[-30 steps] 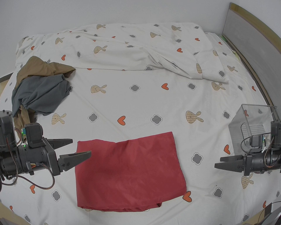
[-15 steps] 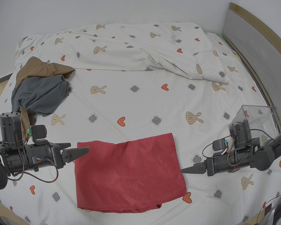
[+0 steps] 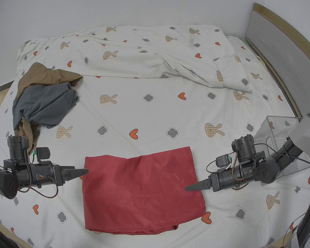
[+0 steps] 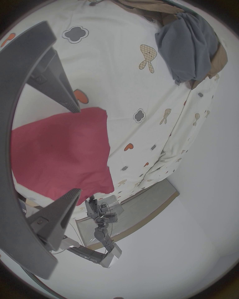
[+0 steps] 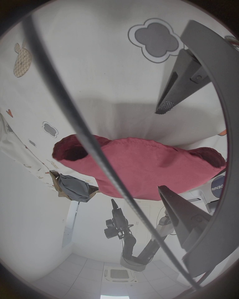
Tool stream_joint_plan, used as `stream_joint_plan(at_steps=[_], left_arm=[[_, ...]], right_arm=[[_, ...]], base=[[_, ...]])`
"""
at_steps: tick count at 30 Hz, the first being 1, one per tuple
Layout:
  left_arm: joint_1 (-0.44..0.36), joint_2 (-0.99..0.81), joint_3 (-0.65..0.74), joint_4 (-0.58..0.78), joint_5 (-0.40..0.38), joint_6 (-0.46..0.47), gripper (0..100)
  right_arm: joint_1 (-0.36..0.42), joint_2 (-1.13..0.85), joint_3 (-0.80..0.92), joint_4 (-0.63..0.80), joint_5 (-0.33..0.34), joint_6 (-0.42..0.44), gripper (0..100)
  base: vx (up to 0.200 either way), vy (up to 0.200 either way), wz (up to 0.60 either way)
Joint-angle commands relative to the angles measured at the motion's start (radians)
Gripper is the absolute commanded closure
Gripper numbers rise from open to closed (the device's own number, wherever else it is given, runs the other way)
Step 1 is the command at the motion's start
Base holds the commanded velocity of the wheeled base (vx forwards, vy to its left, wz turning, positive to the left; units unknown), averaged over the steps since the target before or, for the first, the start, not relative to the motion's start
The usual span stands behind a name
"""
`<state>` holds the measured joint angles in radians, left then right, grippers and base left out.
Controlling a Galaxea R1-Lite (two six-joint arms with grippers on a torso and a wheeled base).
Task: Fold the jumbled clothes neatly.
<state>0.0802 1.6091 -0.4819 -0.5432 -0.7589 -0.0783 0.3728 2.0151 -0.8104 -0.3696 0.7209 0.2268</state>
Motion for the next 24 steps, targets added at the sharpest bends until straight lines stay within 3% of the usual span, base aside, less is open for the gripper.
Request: stream_joint_plan(at_steps=[1,6,11,24], left_arm=[[0.036,0.149,0.043,-0.092,-0.017,0.006,0],[0.036,0.258,0.078,-0.215,-0.016,0.005,0],[0.039,0.275,0.092,-0.253,-0.016,0.006,0],[0.084,0.276,0.098,-0.271,-0.013,0.018,0]], right_arm=[[0.006,0.059,-0.039,0.0,0.037,0.003,0],[0.009,0.097,-0.075,0.0,0.089,0.012,0],[0.021,0.122,-0.102,0.0,0.126,0.028,0],[0.101,0.163,-0.177,-0.002,0.131,0.042,0]], base=[[0.0,0.0,0.0],[0.0,0.0,0.0],[0.0,0.0,0.0],[0.0,0.0,0.0]])
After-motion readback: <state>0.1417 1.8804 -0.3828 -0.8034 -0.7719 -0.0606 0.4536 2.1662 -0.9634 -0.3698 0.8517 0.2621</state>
